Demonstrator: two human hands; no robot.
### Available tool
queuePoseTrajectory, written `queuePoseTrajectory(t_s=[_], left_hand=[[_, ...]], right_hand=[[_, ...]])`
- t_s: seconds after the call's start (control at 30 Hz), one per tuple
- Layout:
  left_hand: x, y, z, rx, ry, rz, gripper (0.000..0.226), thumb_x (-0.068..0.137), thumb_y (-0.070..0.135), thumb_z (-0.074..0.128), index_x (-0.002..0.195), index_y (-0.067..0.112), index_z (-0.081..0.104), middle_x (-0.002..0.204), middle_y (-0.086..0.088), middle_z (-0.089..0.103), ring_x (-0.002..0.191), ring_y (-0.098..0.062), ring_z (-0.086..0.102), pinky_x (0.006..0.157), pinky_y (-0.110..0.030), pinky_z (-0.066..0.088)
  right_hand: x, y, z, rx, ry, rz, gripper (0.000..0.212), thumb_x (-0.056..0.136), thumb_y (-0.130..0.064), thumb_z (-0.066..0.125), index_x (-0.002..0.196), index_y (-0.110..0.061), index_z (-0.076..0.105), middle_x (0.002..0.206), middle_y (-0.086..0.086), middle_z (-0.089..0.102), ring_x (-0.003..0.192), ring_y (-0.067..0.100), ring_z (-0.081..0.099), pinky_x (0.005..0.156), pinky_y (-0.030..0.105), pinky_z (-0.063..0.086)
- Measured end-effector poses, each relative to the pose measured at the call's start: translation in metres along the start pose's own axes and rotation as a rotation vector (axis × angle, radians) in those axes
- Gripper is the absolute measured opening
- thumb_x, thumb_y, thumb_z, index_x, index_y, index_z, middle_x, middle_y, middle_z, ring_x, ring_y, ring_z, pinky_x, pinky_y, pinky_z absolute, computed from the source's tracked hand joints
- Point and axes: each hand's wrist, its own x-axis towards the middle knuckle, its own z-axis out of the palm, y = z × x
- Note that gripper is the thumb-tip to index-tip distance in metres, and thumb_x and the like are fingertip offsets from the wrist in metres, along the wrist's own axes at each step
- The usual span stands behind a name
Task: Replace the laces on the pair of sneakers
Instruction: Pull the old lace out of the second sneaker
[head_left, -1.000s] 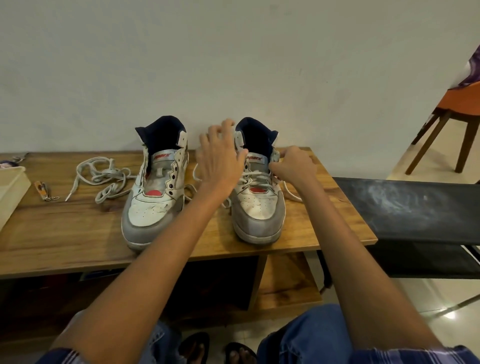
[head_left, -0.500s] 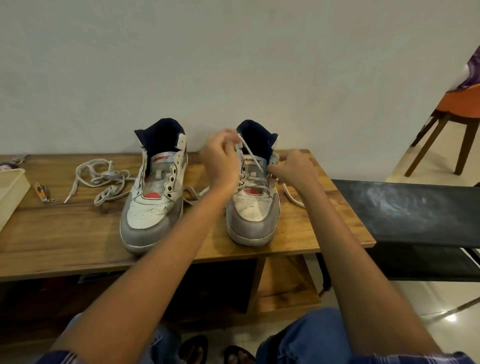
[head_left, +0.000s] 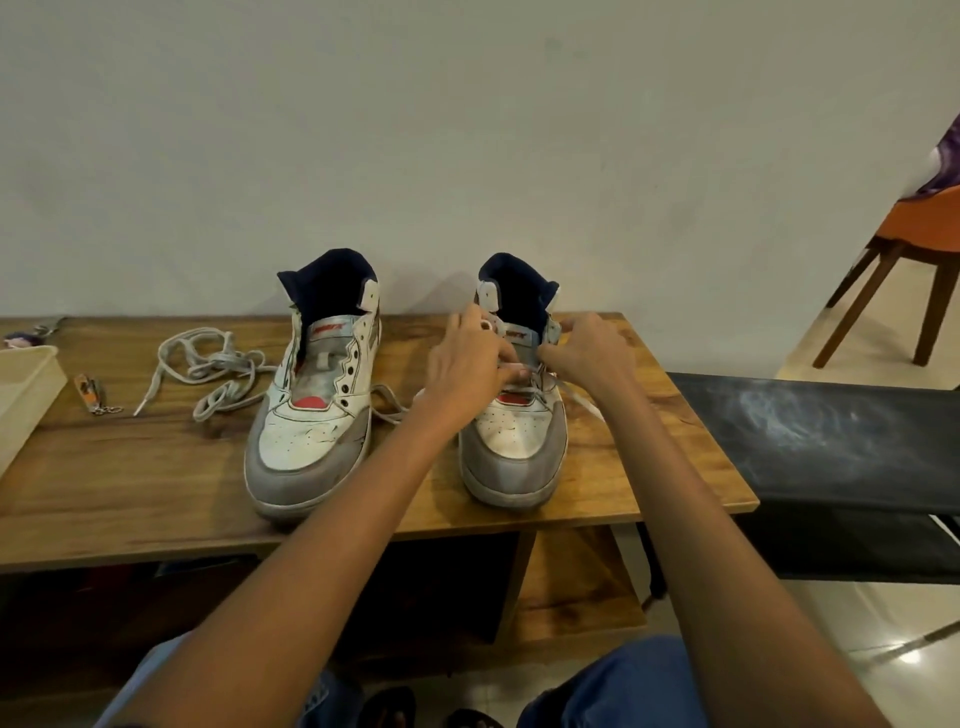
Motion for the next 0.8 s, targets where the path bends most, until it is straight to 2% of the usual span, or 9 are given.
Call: queuePoseTrajectory(t_s=[0.1, 0.2, 0.27, 0.37, 0.43, 0.5, 0.63, 0.7, 0.8], left_hand=[[-0.004, 0.002, 0.003, -0.264, 0.051, -0.034, 0.023, 0.085, 0.027, 0.064, 0.103, 0.016, 0.071, 0.126, -0.004, 0.045, 0.118, -0.019, 0.04, 0.087, -0.023, 0.037], [-0.008, 0.009, -0.005, -0.653, 0.339, -0.105, 0.013, 0.088, 0.007, 0.059, 0.091, 0.007, 0.072, 0.116, -0.008, 0.062, 0.098, -0.013, 0.058, 0.083, -0.024, 0.048], [-0.006, 0.016, -0.02, -1.069, 0.463, -0.249, 0.013, 0.088, 0.005, 0.058, 0.084, 0.009, 0.069, 0.104, -0.01, 0.069, 0.083, -0.01, 0.065, 0.08, -0.029, 0.055], [-0.002, 0.018, -0.045, -1.821, 0.483, -0.528, 0.019, 0.095, 0.013, 0.05, 0.08, 0.008, 0.061, 0.067, -0.005, 0.069, 0.055, -0.011, 0.065, 0.058, -0.024, 0.056], [-0.001, 0.015, -0.045, -2.044, 0.491, -0.647, 0.029, 0.1, 0.018, 0.039, 0.077, 0.007, 0.052, 0.06, -0.003, 0.057, 0.035, -0.004, 0.048, 0.038, -0.016, 0.042], [0.001, 0.009, -0.04, -1.891, 0.435, -0.668, 0.031, 0.102, 0.023, 0.034, 0.077, 0.012, 0.048, 0.068, 0.001, 0.049, 0.034, -0.002, 0.035, 0.034, -0.014, 0.029], [0.001, 0.001, -0.027, -0.648, 0.183, -0.138, 0.027, 0.096, 0.039, 0.045, 0.088, 0.02, 0.063, 0.078, 0.009, 0.057, 0.055, -0.004, 0.046, 0.048, -0.016, 0.034], [-0.002, 0.004, -0.016, -0.19, 0.004, -0.015, 0.031, 0.086, 0.048, 0.056, 0.098, 0.023, 0.069, 0.093, 0.008, 0.058, 0.078, -0.009, 0.055, 0.057, -0.021, 0.041], [-0.003, 0.001, -0.001, -0.097, 0.013, -0.051, 0.02, 0.087, 0.035, 0.062, 0.1, 0.023, 0.072, 0.1, 0.001, 0.06, 0.086, -0.013, 0.053, 0.067, -0.025, 0.041]], right_hand=[[0.0, -0.001, 0.002, -0.006, 0.011, 0.0, 0.015, 0.076, -0.024, 0.061, 0.081, -0.01, 0.062, 0.07, 0.003, 0.057, 0.067, 0.021, 0.053, 0.051, 0.025, 0.036], [-0.001, 0.0, 0.001, 0.005, 0.011, 0.012, 0.014, 0.076, -0.023, 0.06, 0.081, -0.01, 0.062, 0.076, 0.005, 0.061, 0.07, 0.023, 0.056, 0.053, 0.025, 0.037], [-0.001, 0.002, 0.0, 0.018, 0.008, 0.017, 0.011, 0.076, -0.022, 0.059, 0.077, -0.011, 0.06, 0.072, 0.003, 0.059, 0.067, 0.021, 0.055, 0.051, 0.024, 0.036], [-0.001, 0.001, -0.001, 0.024, -0.007, 0.02, 0.012, 0.076, -0.023, 0.061, 0.077, -0.011, 0.061, 0.067, 0.0, 0.055, 0.064, 0.018, 0.051, 0.05, 0.023, 0.034], [0.0, 0.001, 0.0, 0.02, -0.015, 0.028, 0.016, 0.076, -0.024, 0.061, 0.08, -0.01, 0.063, 0.07, 0.001, 0.056, 0.066, 0.019, 0.052, 0.051, 0.023, 0.035], [0.001, 0.0, 0.0, 0.008, -0.018, 0.037, 0.016, 0.076, -0.025, 0.061, 0.082, -0.01, 0.064, 0.072, 0.002, 0.058, 0.067, 0.02, 0.053, 0.051, 0.023, 0.035], [0.0, -0.001, -0.001, -0.008, -0.031, 0.035, 0.015, 0.078, -0.025, 0.061, 0.085, -0.011, 0.063, 0.076, 0.002, 0.06, 0.069, 0.019, 0.054, 0.051, 0.024, 0.035], [0.0, -0.002, -0.001, -0.013, -0.02, 0.021, 0.014, 0.078, -0.025, 0.061, 0.083, -0.012, 0.062, 0.075, 0.003, 0.06, 0.07, 0.02, 0.055, 0.051, 0.025, 0.035], [-0.001, -0.002, 0.001, -0.01, -0.009, 0.016, 0.015, 0.075, -0.023, 0.06, 0.083, -0.011, 0.062, 0.075, 0.003, 0.059, 0.072, 0.022, 0.055, 0.053, 0.025, 0.035]])
